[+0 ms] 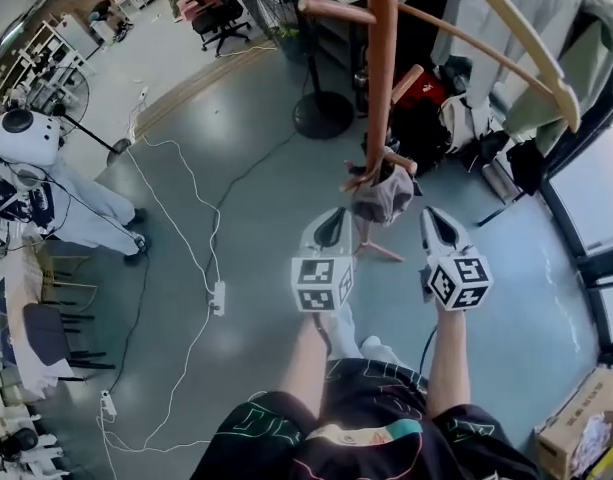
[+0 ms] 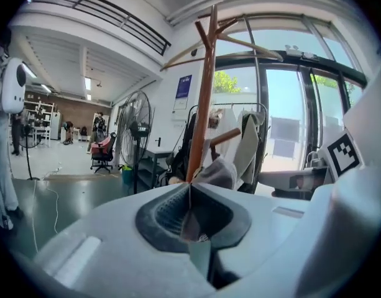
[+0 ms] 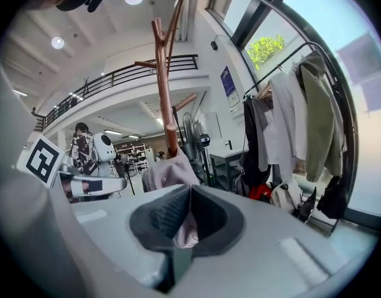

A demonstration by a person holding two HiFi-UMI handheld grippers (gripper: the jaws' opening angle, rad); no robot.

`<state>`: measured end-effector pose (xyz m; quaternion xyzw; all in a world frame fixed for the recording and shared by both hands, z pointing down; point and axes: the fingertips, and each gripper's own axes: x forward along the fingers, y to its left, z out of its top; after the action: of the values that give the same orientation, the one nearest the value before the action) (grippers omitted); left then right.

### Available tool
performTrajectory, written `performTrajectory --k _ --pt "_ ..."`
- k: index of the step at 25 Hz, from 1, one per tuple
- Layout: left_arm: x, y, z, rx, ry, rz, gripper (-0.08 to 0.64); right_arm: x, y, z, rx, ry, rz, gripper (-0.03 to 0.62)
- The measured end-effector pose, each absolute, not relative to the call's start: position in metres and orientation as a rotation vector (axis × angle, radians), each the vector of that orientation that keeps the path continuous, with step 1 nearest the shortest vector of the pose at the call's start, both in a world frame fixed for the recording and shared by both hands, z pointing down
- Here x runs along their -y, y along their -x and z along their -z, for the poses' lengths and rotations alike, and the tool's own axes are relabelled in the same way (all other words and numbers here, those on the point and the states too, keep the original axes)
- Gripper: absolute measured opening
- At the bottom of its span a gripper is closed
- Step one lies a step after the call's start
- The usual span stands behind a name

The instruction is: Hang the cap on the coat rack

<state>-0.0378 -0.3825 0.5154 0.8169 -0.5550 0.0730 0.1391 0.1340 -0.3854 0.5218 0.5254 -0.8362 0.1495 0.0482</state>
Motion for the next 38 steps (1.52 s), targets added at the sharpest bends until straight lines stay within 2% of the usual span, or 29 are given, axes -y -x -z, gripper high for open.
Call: performTrajectory --k 10,18,38 --pt "0.339 0.003 -0.422 1.627 -2.541 0.091 0.009 0.352 -0.146 -0.429 2.701 -1.605 -0.232 0.009" --pt "0.344 -0.002 -0.374 1.748 -2.578 0.059 0.009 0.340 -0.146 -0.360 2.767 -1.658 -0.061 0.008" --pt "0.334 -0.001 -0.388 1.743 -2.549 0.044 0.009 0.324 -0.156 -0.361 2.724 -1.711 -0.021 0.007"
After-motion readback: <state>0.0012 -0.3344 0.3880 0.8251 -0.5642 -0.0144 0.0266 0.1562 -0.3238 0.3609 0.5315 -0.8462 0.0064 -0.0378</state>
